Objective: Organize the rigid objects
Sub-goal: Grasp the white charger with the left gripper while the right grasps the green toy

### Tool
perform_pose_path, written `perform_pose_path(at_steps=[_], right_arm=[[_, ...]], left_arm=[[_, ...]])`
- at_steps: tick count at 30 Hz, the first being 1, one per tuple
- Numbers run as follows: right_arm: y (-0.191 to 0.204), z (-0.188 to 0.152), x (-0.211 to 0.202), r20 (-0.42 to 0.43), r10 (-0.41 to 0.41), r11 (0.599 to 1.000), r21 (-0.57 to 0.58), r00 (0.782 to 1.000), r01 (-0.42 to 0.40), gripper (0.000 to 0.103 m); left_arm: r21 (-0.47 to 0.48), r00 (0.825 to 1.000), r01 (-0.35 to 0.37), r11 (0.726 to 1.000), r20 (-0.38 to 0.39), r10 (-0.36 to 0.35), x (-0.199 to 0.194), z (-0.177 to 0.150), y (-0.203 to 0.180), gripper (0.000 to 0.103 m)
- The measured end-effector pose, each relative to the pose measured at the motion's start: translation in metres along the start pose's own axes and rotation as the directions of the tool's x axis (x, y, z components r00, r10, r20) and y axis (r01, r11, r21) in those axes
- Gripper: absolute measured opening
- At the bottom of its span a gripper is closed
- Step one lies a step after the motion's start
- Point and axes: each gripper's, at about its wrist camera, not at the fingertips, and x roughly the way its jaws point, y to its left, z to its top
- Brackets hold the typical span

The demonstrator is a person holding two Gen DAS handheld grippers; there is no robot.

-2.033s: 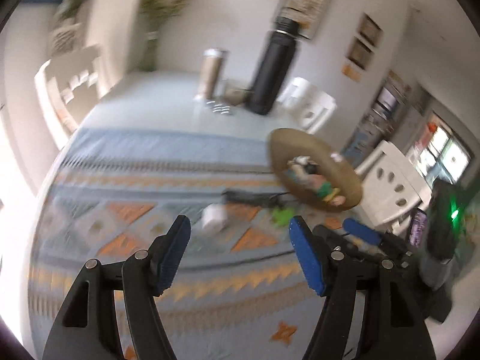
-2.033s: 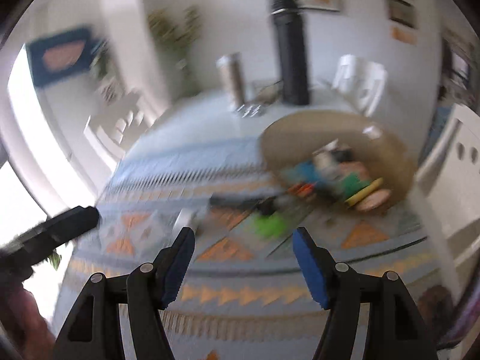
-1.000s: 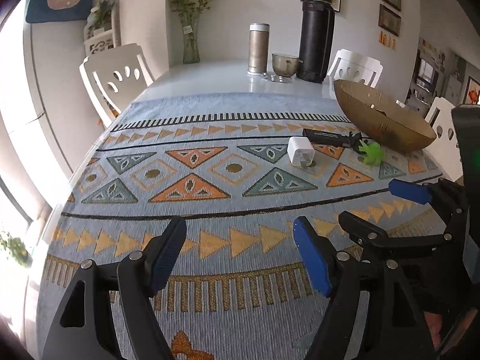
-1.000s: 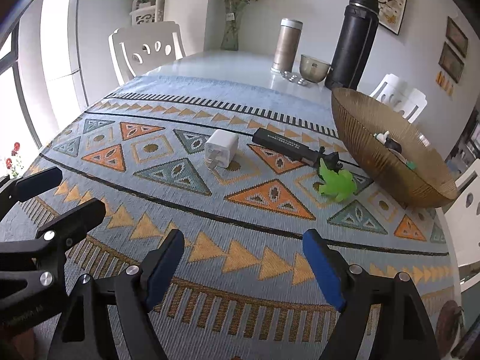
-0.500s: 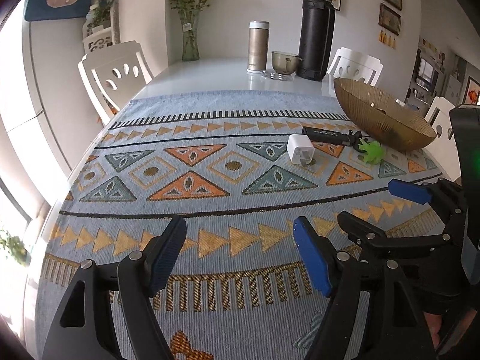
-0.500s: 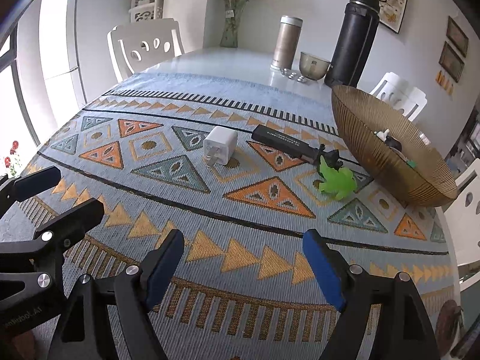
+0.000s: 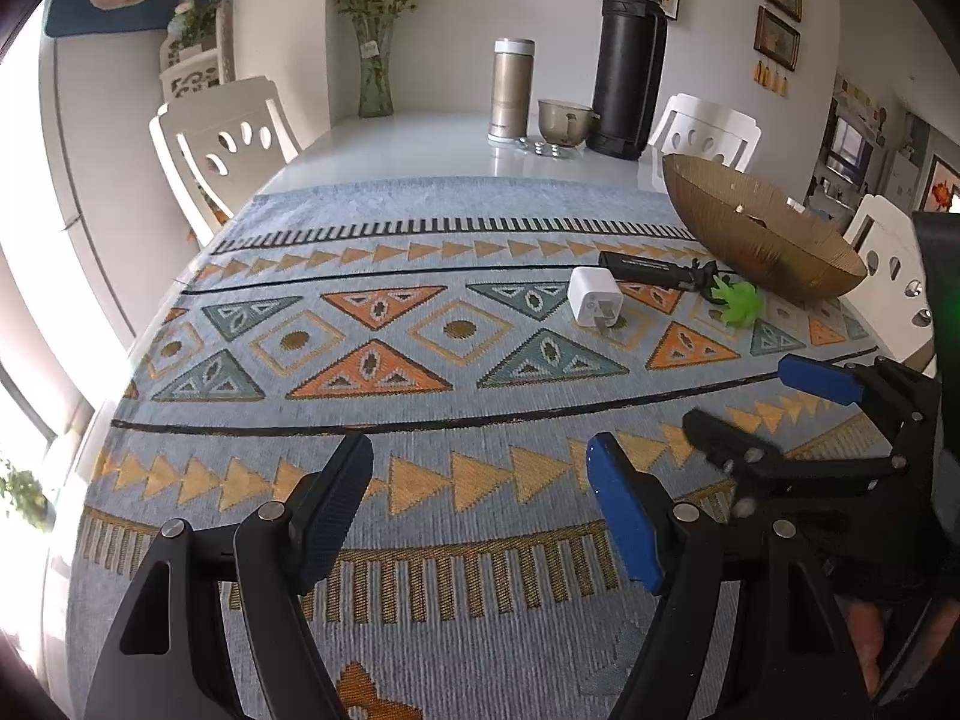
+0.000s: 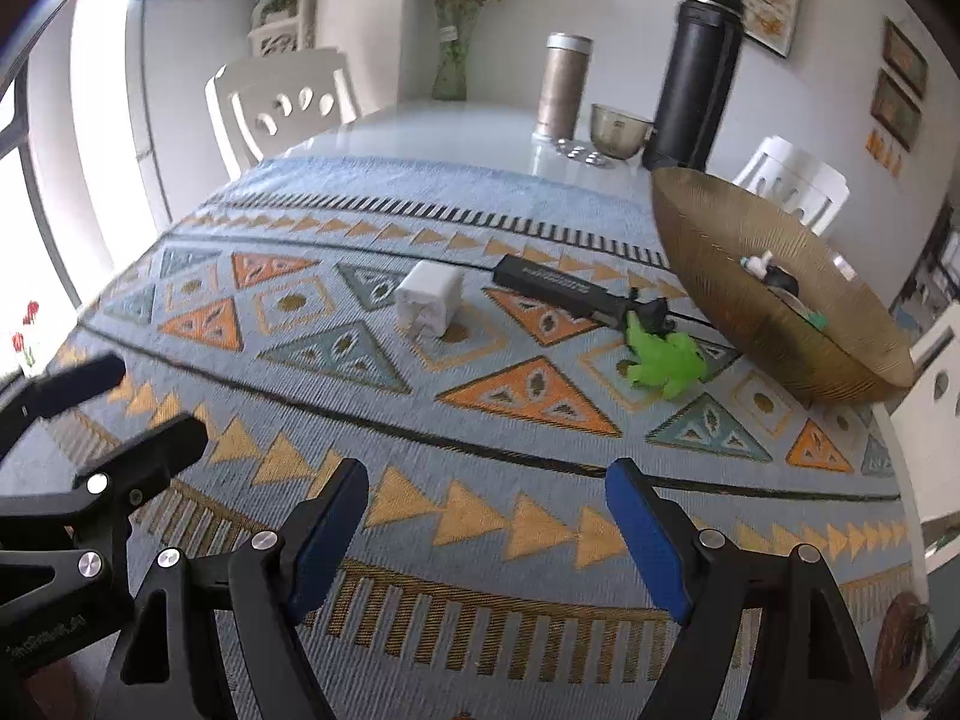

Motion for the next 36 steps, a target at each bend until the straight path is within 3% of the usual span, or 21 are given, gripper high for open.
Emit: perform_pose_path(at_steps=[4,6,10,13,15,19,21,23,26,30,33,36], right_arm=[[-0.034,0.004,-0.001,0.004,0.043,0.986,0.159,0.999,-0.043,0.080],[-0.057,0.003,-0.001,0.010,0.065,0.963,0.263,0.998,-0.066,0.080],[-0.109,-0.009,-0.002,0.049,0.097,0.865,0.489,0.994,-0.108,0.080],[-0.131,-0.014,0.005,0.021,0.135,0.814,0.567,0.991,-0.123,0.080],[-0.133,-0.010,0.010,-0.017,0.151,0.819,0.562,0.988,-0.116,0.080],[-0.119,0.017,0.017,-0.074,0.171,0.878,0.464,0.983,-0.118,0.080],[-0.113,0.030,0.027,-0.092,0.184,0.892,0.434,0.979,-0.127,0.080],[-0.111,0.041,0.038,-0.095,0.145,0.904,0.418,0.985,-0.093,0.076],[-0.105,0.049,0.056,-0.105,0.060,0.931,0.366,0.993,-0.017,0.062],[-0.104,0.049,0.056,-0.085,0.005,0.937,0.348,0.996,0.025,0.048],[-0.102,0.046,0.050,-0.061,-0.032,0.940,0.338,0.998,0.050,0.046],[-0.096,0.041,0.034,-0.007,-0.020,0.951,0.309,1.000,0.021,0.046]], left_arm=[[-0.027,0.993,0.094,0.995,-0.063,-0.095,0.009,0.020,0.005,0.072],[0.008,0.988,0.129,0.992,-0.087,-0.128,0.019,0.036,0.000,0.072],[0.091,0.982,0.143,0.985,-0.136,-0.130,0.054,0.060,-0.018,0.072],[0.098,0.968,0.193,0.976,-0.181,-0.174,0.081,0.073,-0.031,0.071],[0.104,0.965,0.215,0.971,-0.177,-0.194,0.092,0.080,-0.040,0.071],[0.112,0.967,0.205,0.972,-0.177,-0.184,0.112,0.087,-0.049,0.067],[0.094,0.964,0.212,0.973,-0.182,-0.193,0.118,0.087,-0.048,0.055],[0.092,0.967,0.210,0.973,-0.167,-0.193,0.119,0.086,-0.048,0.047],[0.097,0.961,0.240,0.966,-0.164,-0.222,0.116,0.084,-0.048,0.030],[0.125,0.966,0.228,0.966,-0.153,-0.208,0.114,0.083,-0.052,0.028],[0.143,0.973,0.209,0.967,-0.130,-0.191,0.112,0.083,-0.055,0.026],[0.145,0.975,0.205,0.968,-0.118,-0.189,0.110,0.083,-0.055,0.025]])
